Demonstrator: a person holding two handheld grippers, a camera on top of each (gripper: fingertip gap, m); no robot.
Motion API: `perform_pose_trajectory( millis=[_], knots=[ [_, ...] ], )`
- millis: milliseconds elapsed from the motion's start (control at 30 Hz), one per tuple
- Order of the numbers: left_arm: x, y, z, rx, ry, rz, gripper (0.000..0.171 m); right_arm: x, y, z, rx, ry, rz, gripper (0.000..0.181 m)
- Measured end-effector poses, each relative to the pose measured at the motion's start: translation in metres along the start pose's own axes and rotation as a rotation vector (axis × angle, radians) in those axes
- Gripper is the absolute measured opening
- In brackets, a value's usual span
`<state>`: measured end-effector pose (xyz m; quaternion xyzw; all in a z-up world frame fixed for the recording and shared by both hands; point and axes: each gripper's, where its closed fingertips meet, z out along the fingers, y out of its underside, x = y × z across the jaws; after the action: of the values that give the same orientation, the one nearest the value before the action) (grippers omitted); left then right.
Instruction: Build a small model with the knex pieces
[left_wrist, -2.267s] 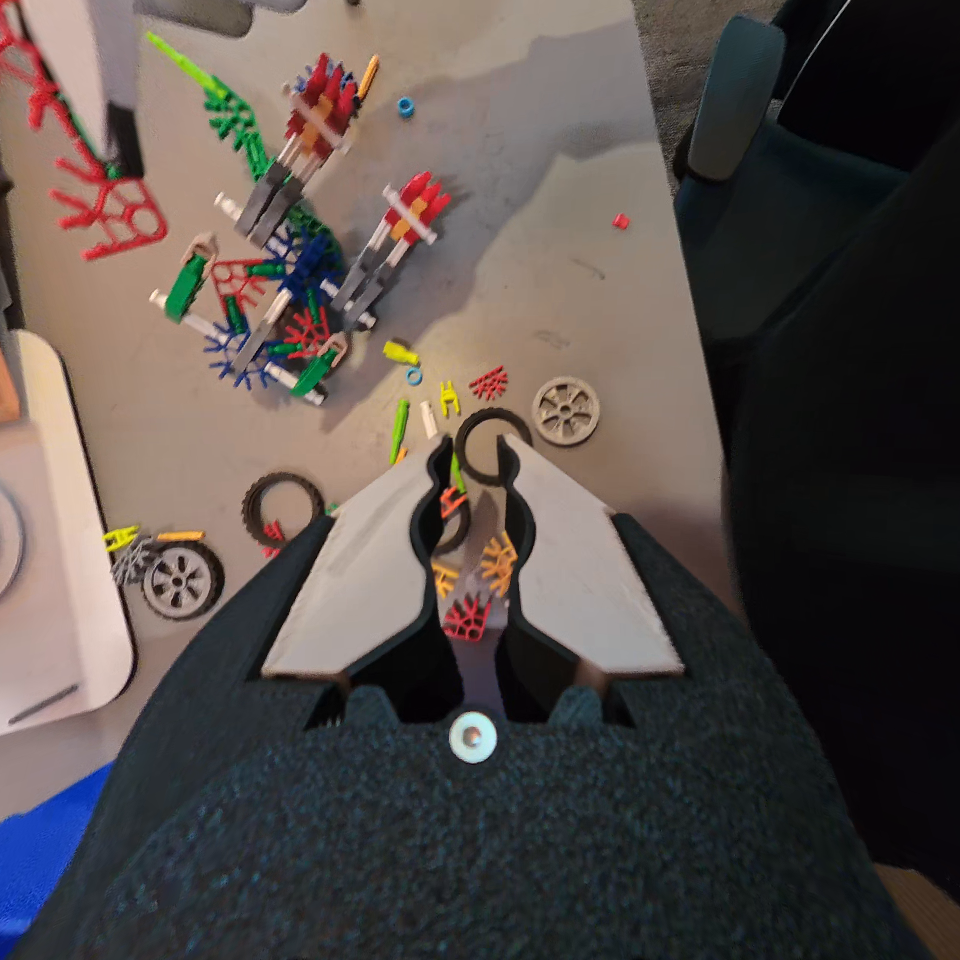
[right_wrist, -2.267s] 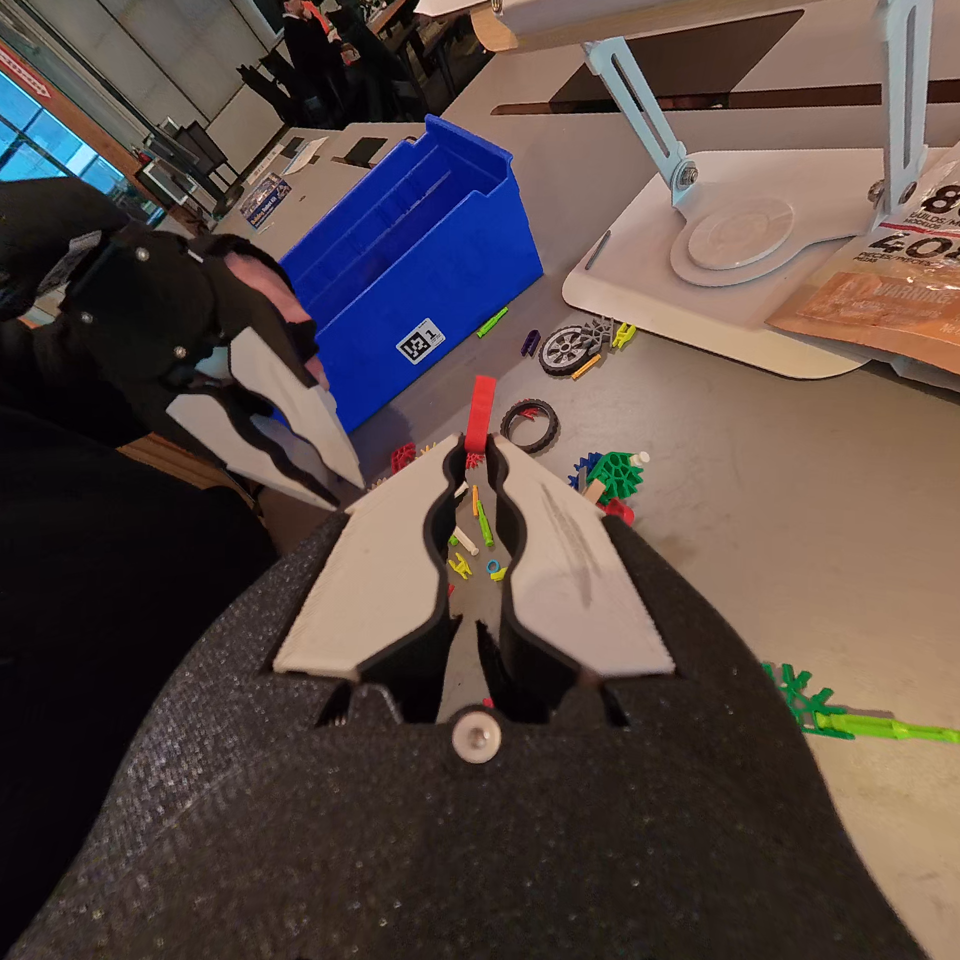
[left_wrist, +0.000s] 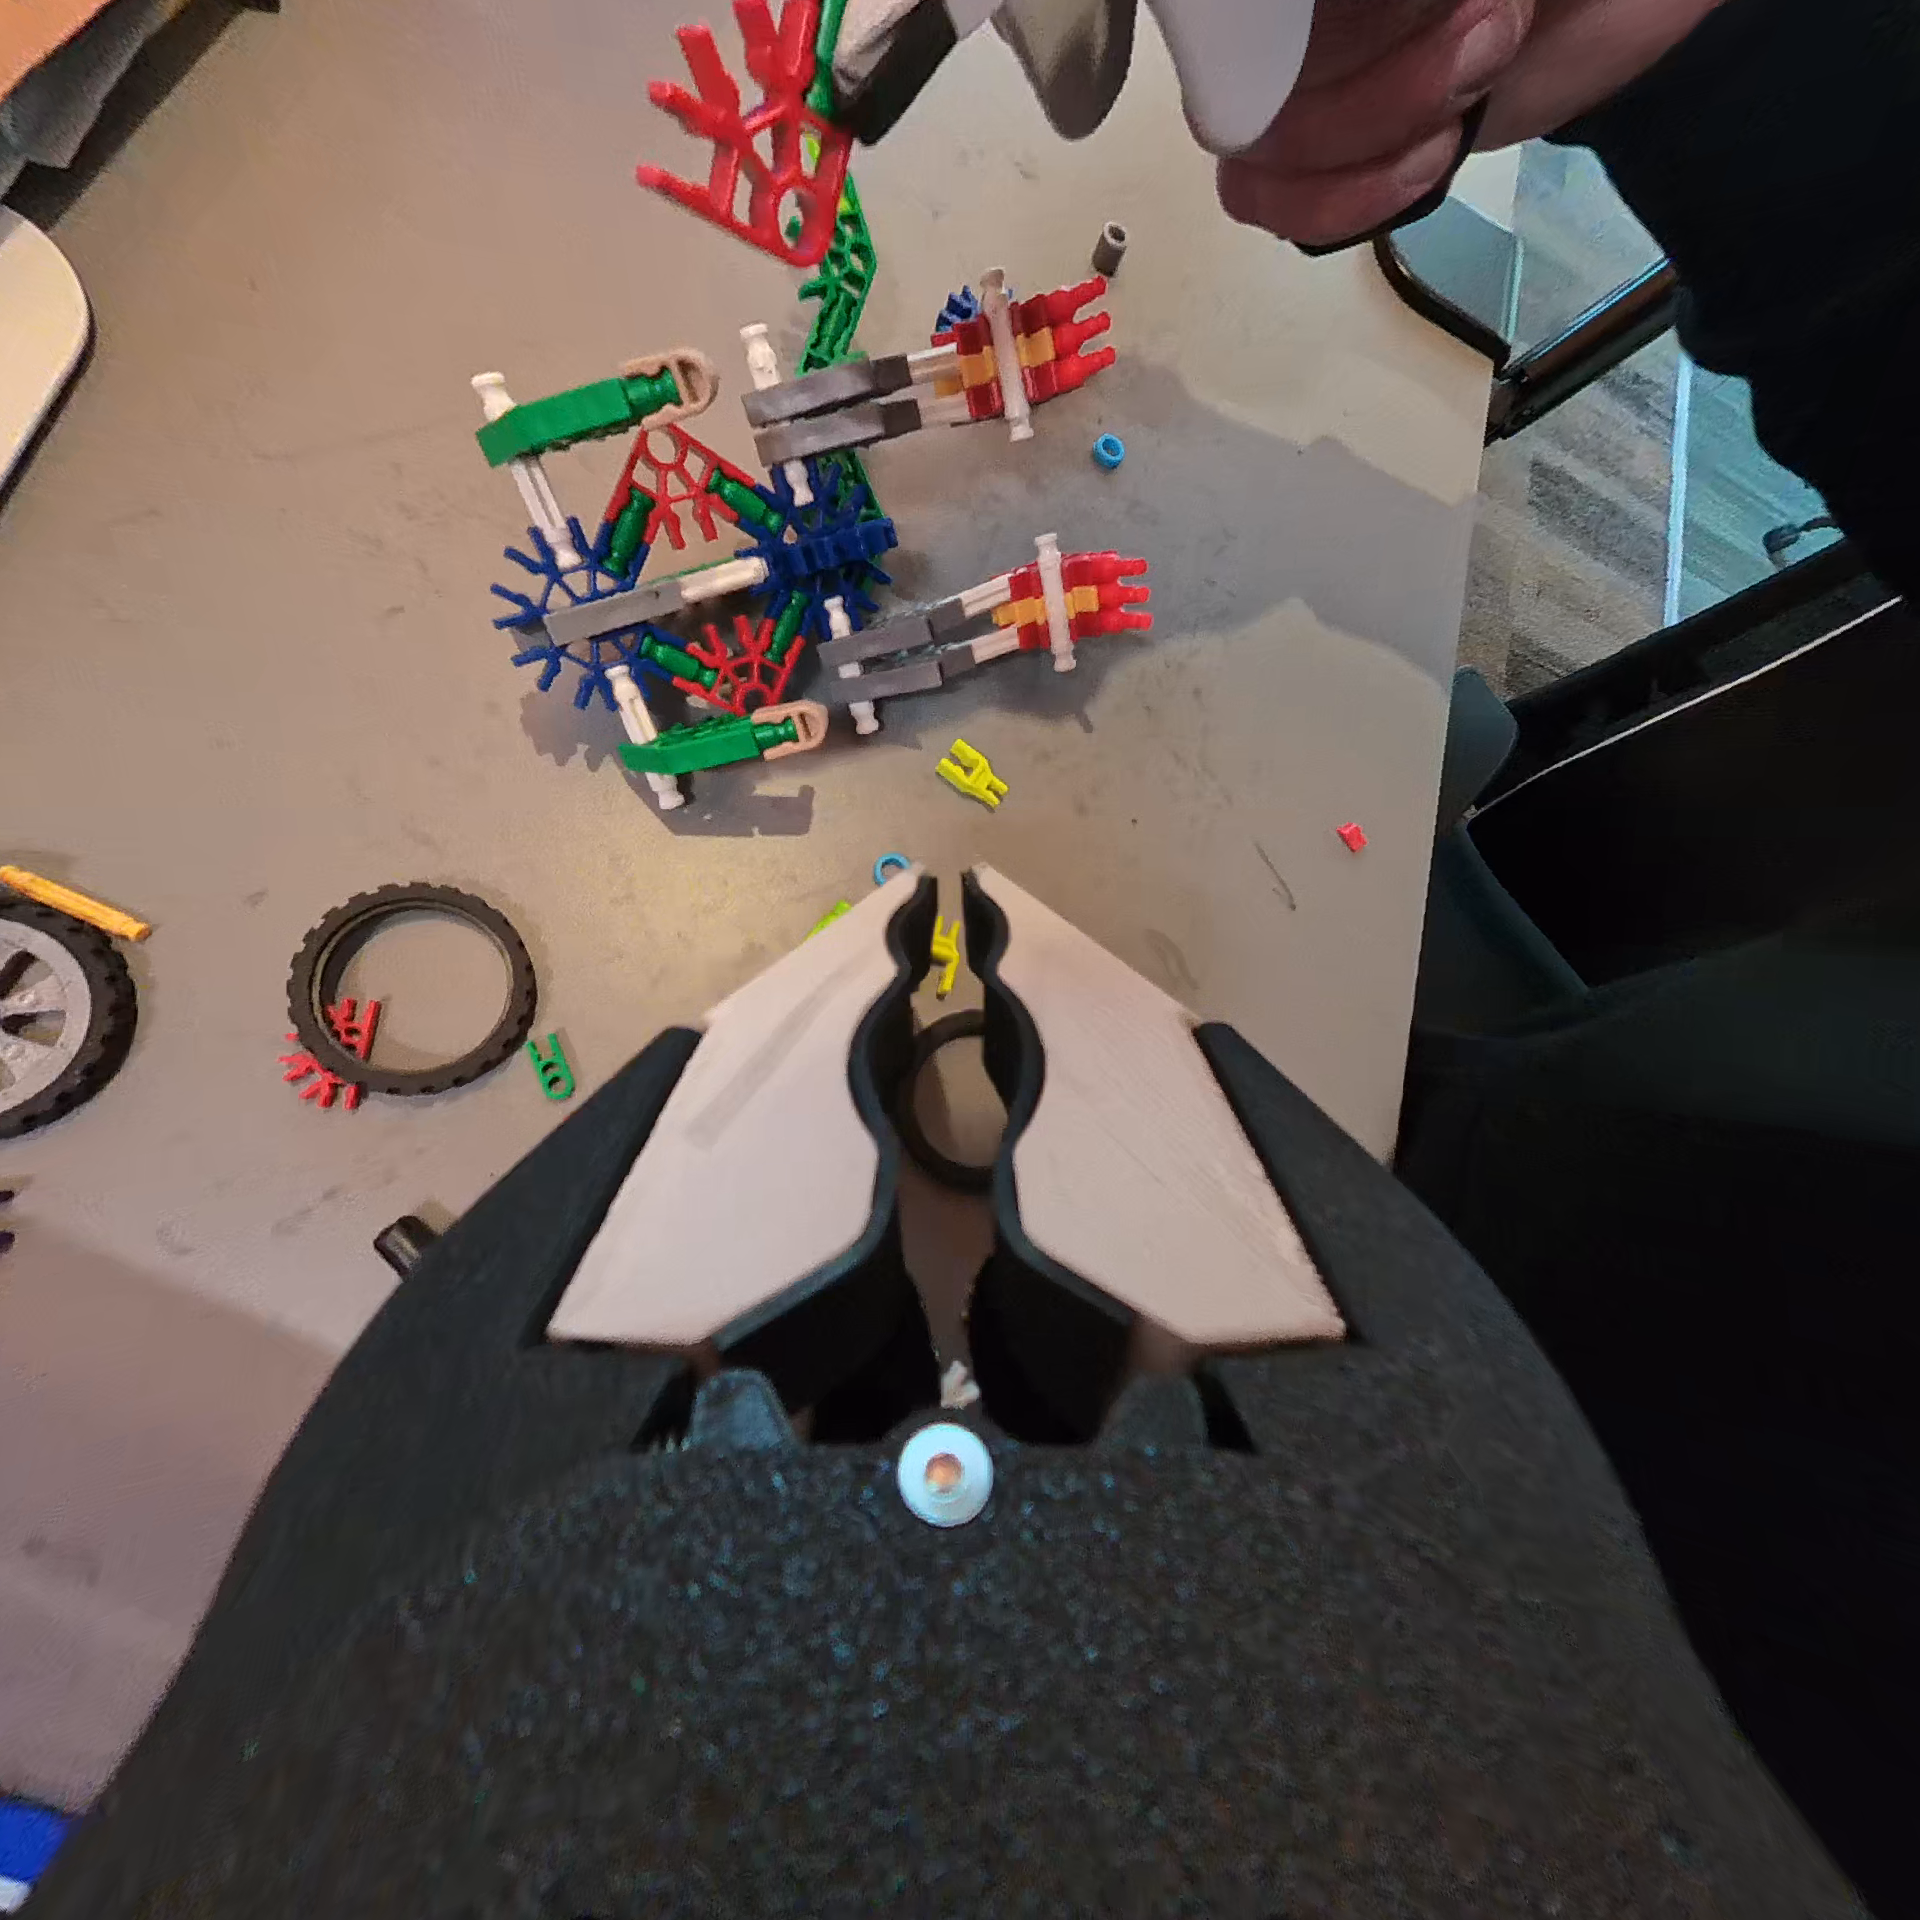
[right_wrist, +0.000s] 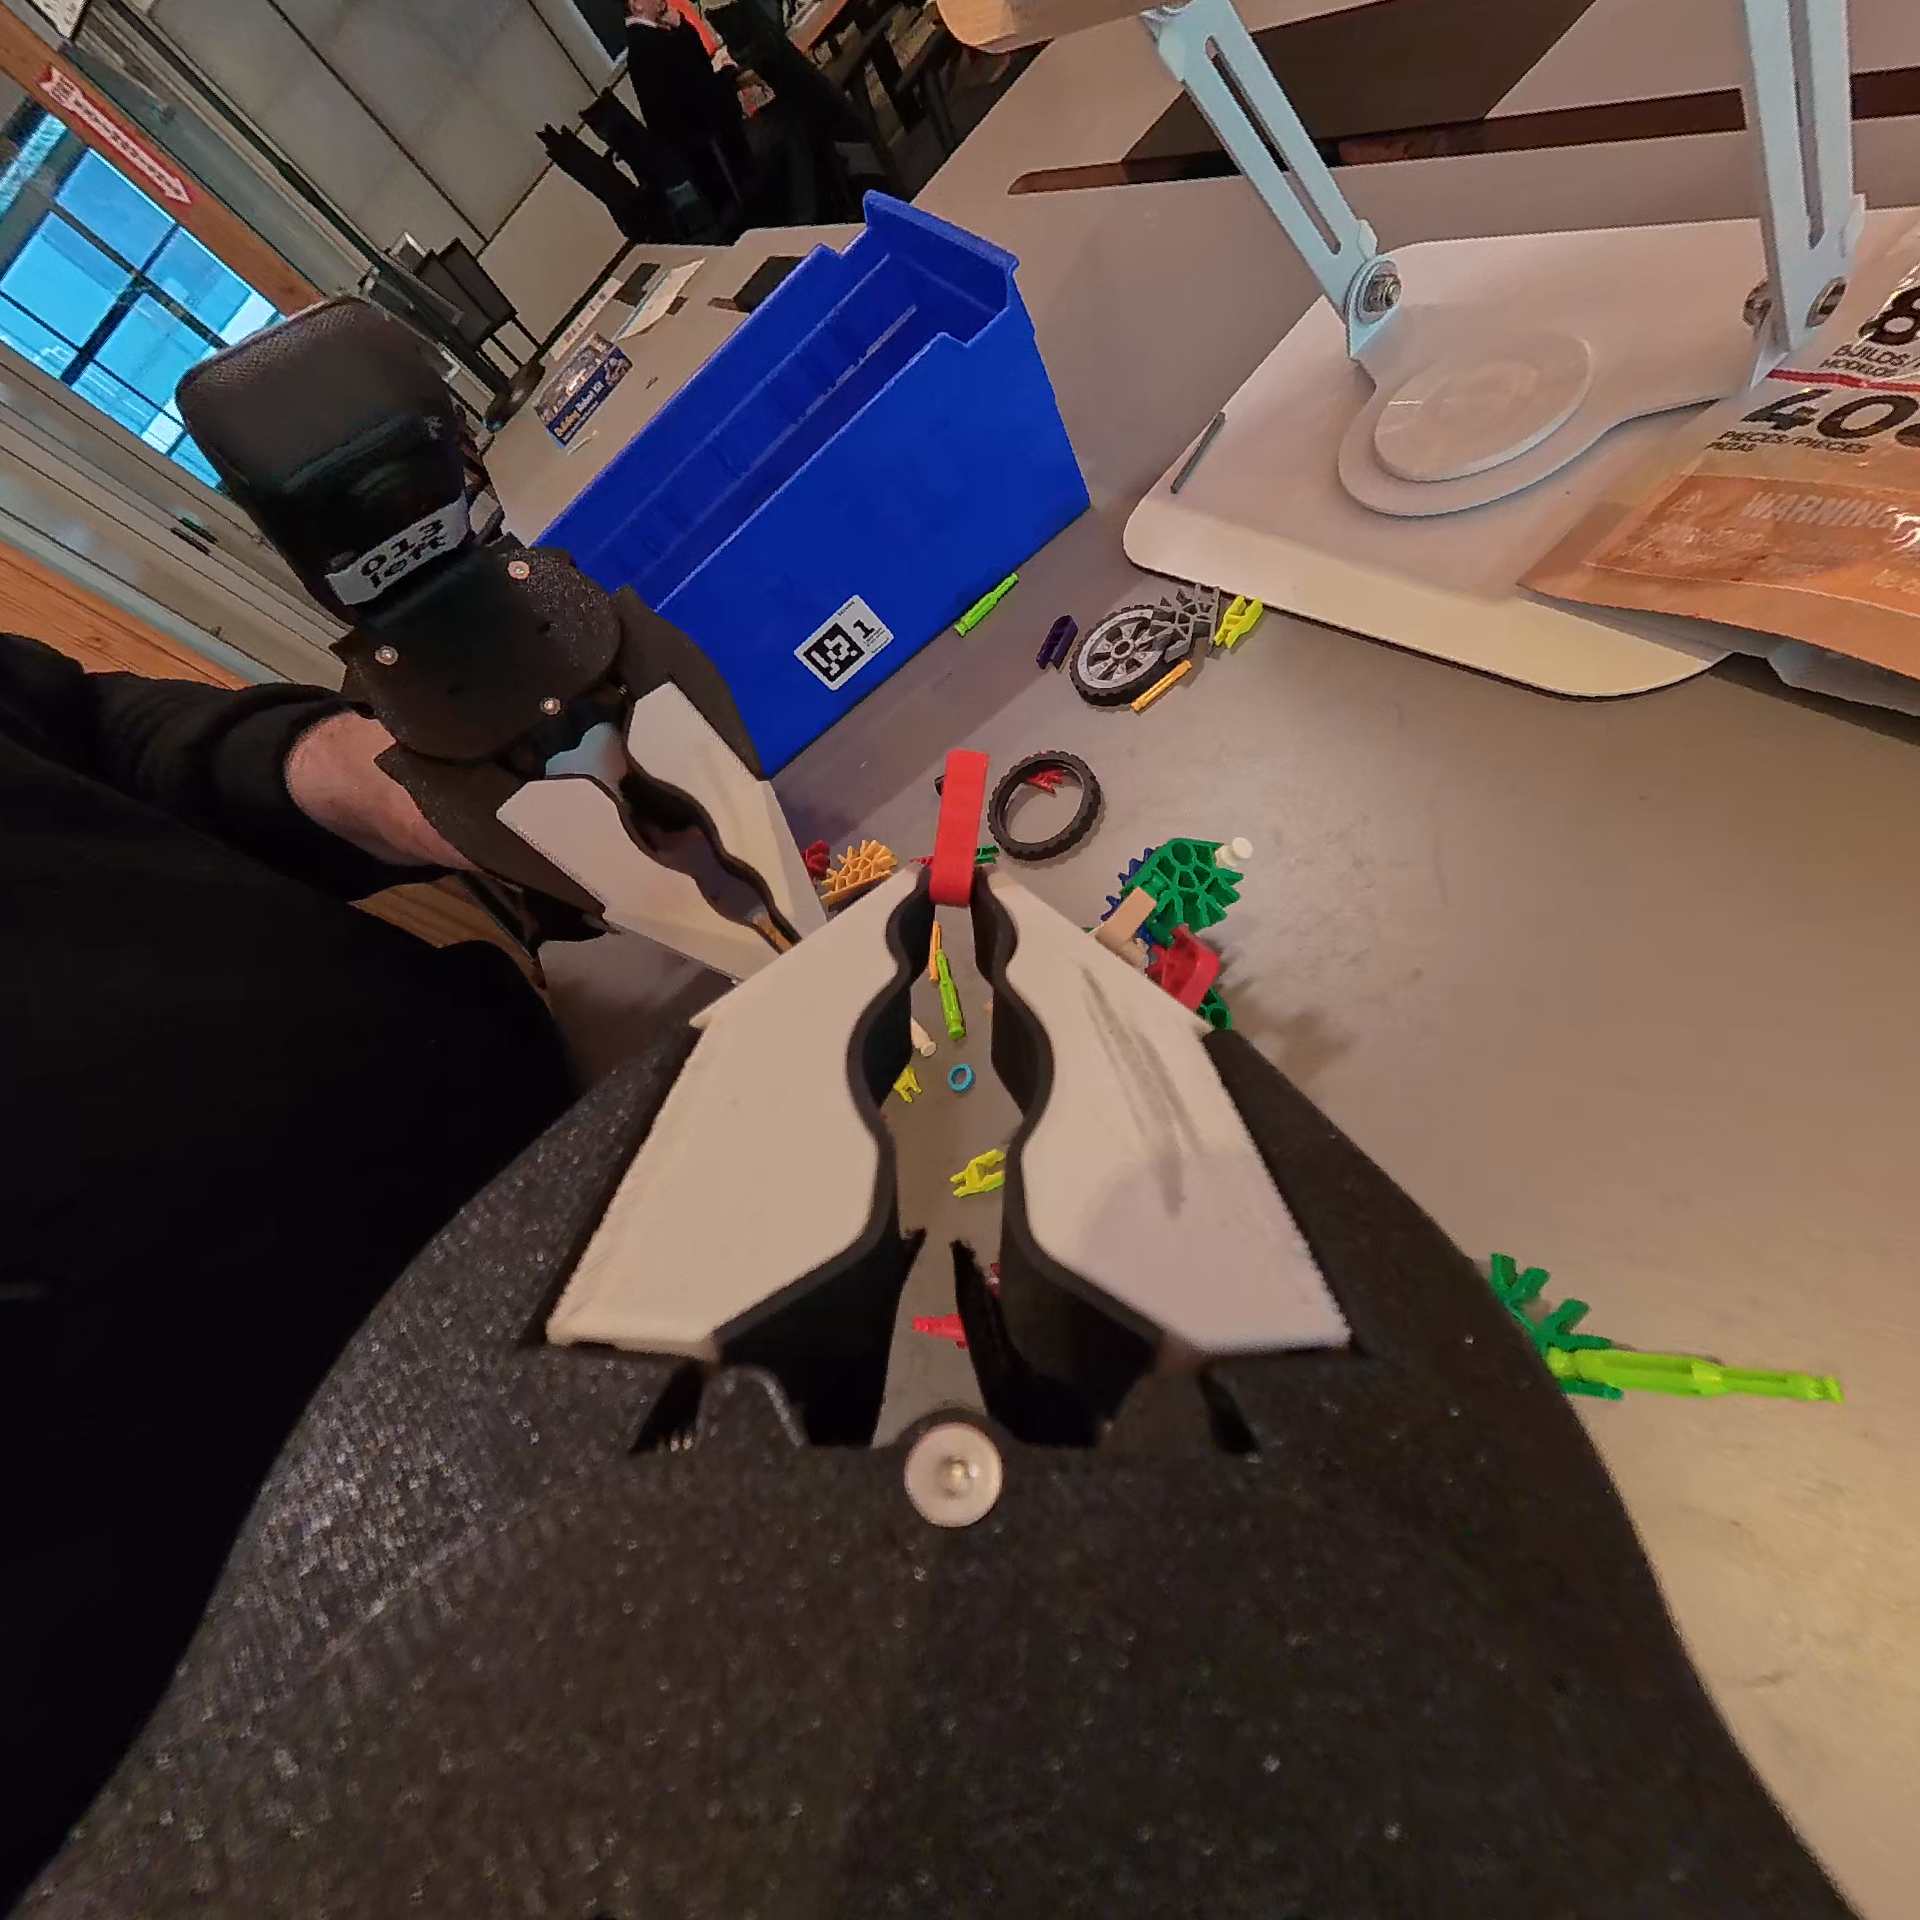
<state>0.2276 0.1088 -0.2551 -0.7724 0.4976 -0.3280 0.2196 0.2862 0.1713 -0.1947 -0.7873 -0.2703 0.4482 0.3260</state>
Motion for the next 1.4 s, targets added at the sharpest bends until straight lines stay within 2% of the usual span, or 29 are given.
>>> perform_pose_trajectory(
  millis=[367, 733, 1067, 1400],
  knots=[
    [0.002, 0.031, 0.012, -0.121, -0.031, 0.047, 0.018, -0.005, 0.008, 0.004, -0.028, -0.011, 0.001, 0.006],
    [0.018, 0.055, 0.009, -0.174, 0.007, 0.060, 0.018, -0.007, 0.011, 0.009, -0.041, -0.023, 0.001, 0.006],
    [0.014, 0.050, 0.012, -0.147, -0.020, 0.061, 0.018, -0.009, 0.013, 0.011, -0.058, -0.030, -0.008, 0.006],
    [0.002, 0.042, 0.033, -0.167, -0.082, 0.155, 0.018, -0.008, 0.017, 0.007, -0.062, -0.031, -0.004, 0.006]
  ],
)
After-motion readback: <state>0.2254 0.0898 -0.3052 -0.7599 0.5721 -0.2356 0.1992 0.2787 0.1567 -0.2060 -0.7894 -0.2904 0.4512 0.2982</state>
